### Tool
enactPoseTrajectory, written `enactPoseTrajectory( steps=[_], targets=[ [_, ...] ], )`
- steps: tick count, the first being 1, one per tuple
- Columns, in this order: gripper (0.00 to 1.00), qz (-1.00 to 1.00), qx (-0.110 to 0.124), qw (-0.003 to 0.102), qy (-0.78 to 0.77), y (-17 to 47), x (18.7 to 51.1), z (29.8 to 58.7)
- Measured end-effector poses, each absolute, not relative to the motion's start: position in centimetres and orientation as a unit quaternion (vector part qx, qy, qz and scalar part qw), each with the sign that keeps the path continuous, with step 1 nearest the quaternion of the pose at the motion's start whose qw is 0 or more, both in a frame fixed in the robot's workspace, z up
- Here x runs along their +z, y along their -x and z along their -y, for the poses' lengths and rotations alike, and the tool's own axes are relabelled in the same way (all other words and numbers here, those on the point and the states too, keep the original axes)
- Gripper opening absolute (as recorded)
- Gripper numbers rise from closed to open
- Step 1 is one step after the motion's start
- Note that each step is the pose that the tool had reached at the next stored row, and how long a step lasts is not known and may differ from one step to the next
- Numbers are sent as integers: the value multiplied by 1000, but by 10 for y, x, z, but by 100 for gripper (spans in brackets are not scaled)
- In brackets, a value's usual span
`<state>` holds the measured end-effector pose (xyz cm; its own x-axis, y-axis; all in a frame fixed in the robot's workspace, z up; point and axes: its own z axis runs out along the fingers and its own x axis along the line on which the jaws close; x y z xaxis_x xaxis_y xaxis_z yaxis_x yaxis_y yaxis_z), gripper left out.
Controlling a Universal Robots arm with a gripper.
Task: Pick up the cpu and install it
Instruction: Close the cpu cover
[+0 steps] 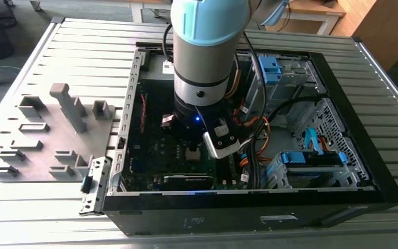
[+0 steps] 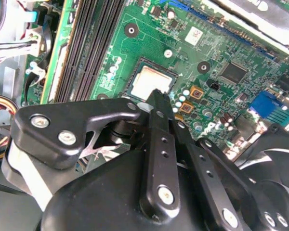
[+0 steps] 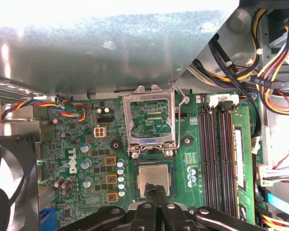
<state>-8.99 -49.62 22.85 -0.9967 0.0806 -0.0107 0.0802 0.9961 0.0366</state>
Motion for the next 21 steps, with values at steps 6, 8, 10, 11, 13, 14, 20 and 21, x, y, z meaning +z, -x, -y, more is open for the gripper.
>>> enactPoseTrajectory(
  steps=[6, 8, 10, 11, 13, 14, 20, 21],
  targets=[
    [11, -999, 18, 6, -40, 90, 230, 496],
    [11, -999, 18, 6, -40, 90, 253, 496],
    [11, -999, 18, 6, -40, 90, 253, 496],
    [11, -999, 18, 6, -40, 90, 253, 496],
    [11, -999, 18, 6, -40, 90, 252, 496],
    [11, -999, 18, 6, -40, 90, 252, 496],
    [11, -999, 18, 6, -40, 90, 250, 496],
    [11, -999, 18, 6, -40, 90, 250, 496]
  ],
)
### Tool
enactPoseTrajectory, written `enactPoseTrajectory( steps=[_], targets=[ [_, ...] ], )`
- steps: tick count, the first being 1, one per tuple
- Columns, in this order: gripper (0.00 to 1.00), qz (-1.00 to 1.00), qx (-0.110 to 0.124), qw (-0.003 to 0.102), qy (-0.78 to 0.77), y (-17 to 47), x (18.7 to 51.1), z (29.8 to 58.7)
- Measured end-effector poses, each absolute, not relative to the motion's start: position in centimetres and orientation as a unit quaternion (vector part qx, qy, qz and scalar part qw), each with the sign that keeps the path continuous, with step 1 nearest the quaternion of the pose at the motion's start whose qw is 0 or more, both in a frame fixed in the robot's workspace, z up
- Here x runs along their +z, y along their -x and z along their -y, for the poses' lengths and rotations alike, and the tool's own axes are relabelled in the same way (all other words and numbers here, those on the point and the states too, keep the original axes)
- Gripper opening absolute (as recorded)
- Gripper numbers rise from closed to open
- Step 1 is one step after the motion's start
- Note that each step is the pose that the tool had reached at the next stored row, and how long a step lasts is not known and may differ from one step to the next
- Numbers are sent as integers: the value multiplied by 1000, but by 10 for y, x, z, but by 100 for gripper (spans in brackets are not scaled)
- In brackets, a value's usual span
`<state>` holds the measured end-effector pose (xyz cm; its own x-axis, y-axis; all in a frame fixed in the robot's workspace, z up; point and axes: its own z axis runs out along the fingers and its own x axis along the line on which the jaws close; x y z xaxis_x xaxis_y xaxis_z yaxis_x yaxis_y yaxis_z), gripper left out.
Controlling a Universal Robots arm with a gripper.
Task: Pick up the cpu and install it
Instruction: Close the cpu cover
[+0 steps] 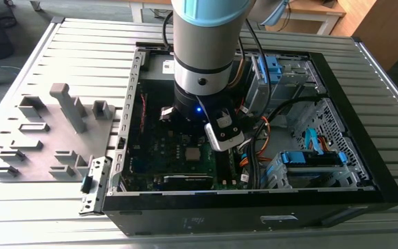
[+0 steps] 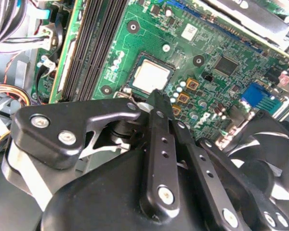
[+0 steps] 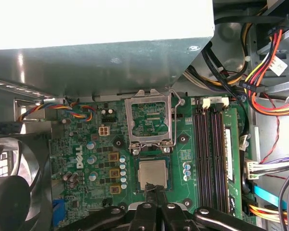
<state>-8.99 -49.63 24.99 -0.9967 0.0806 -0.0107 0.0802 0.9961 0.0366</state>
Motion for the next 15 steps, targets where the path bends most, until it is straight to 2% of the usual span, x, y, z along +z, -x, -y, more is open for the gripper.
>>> enactPoseTrajectory(
  steps=[15],
  targets=[
    [11, -999, 18, 6, -38, 85, 246, 490]
  ],
)
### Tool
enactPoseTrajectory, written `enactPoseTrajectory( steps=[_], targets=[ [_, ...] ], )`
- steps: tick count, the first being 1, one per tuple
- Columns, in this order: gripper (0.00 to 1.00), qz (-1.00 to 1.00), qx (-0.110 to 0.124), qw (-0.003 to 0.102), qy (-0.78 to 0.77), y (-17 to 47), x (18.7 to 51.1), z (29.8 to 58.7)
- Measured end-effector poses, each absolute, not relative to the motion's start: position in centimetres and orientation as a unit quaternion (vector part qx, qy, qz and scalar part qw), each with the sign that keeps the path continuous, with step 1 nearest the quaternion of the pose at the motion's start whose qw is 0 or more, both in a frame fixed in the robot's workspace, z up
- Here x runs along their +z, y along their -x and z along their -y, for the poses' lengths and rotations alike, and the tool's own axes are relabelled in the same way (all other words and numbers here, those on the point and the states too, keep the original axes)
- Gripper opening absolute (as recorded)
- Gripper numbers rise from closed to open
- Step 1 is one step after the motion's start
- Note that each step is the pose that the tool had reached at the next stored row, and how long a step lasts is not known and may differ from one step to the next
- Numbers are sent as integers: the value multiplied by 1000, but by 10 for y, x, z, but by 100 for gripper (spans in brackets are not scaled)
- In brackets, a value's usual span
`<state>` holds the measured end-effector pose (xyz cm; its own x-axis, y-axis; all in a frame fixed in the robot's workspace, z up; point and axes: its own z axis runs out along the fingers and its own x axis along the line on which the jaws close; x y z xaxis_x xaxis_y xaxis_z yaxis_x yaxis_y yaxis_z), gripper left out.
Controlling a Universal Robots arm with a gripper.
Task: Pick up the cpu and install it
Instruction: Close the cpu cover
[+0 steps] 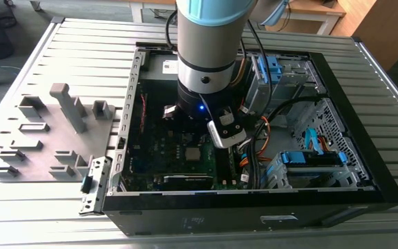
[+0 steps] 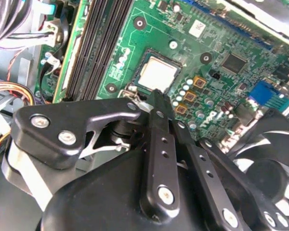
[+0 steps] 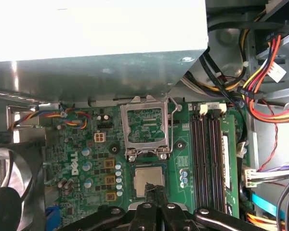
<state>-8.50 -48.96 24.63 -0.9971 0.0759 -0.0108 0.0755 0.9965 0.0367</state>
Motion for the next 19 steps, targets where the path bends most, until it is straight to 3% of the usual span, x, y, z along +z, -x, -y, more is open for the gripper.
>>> enactPoseTrajectory(
  steps=[19],
  targets=[
    [11, -999, 19, 5, 30, 84, 242, 489]
  ],
)
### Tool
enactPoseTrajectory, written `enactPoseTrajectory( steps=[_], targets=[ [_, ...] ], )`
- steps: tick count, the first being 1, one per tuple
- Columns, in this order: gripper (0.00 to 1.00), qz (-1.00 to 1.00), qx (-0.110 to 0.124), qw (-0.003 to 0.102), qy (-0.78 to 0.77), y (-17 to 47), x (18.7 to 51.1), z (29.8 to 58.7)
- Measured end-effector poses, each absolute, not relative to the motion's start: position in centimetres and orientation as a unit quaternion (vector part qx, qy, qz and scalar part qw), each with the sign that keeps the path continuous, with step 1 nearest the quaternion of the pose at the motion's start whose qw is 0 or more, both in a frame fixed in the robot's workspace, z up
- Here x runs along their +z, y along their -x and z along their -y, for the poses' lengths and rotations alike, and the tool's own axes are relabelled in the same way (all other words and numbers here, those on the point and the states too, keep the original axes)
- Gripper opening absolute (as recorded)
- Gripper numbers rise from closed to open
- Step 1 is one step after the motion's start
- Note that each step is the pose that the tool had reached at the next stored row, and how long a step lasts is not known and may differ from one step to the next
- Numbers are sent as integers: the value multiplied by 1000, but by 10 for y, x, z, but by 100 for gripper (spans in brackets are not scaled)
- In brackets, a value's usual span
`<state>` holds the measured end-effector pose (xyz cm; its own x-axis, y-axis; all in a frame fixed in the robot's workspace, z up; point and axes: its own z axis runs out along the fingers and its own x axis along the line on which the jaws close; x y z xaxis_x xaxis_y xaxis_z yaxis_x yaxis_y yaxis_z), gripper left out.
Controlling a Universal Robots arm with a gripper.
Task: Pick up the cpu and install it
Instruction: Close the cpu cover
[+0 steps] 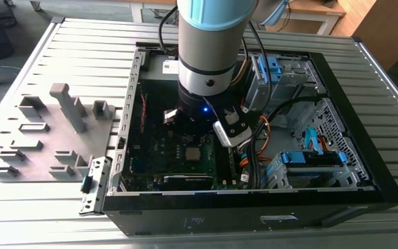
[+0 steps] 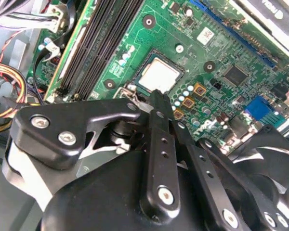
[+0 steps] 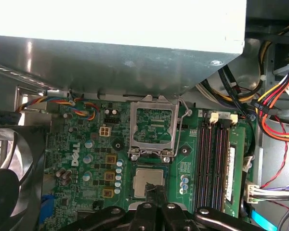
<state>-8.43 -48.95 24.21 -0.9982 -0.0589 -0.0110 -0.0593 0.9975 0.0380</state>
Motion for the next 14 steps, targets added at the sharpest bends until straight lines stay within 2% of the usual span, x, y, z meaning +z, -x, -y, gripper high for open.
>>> enactPoseTrajectory(
  steps=[14],
  targets=[
    [11, -999, 19, 7, 34, 81, 242, 490]
  ],
)
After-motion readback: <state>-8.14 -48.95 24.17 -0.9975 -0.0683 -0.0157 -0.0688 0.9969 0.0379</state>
